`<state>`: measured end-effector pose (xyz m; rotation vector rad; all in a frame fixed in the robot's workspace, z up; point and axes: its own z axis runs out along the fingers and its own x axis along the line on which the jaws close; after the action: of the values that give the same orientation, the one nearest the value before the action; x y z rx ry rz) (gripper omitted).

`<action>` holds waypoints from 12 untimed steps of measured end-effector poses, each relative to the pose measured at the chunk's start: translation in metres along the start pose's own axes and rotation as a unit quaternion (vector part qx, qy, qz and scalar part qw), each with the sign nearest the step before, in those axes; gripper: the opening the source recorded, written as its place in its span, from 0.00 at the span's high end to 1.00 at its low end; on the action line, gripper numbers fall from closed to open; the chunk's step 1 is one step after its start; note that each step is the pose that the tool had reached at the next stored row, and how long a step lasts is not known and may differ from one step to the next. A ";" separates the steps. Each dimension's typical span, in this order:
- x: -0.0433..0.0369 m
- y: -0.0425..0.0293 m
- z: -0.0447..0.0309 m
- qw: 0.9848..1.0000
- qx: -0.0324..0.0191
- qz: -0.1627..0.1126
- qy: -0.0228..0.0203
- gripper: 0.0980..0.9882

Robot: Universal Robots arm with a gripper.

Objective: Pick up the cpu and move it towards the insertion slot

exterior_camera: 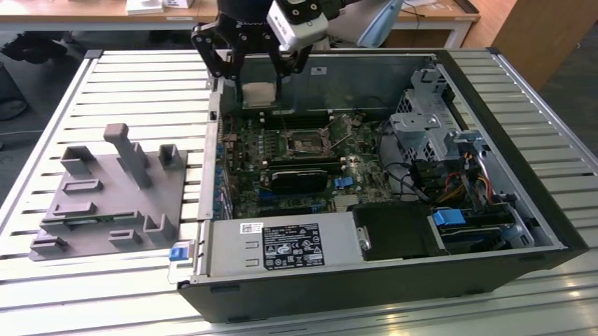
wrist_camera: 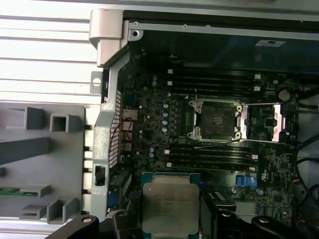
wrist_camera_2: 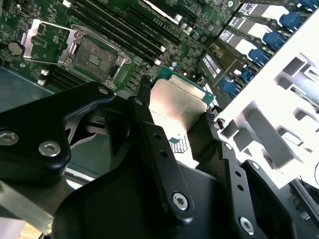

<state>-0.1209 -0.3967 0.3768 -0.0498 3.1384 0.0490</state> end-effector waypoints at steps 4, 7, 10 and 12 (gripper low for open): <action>-0.0046 -0.0001 0.0000 1.000 0.000 0.000 0.000 0.50; -0.0079 0.0000 0.0000 1.000 0.000 0.000 0.000 0.50; -0.0117 0.0003 0.0000 1.000 0.000 0.000 0.000 0.50; -0.0143 0.0004 0.0000 1.000 0.000 0.000 0.000 0.50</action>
<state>-0.1066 -0.3959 0.3768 -0.0498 3.1384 0.0489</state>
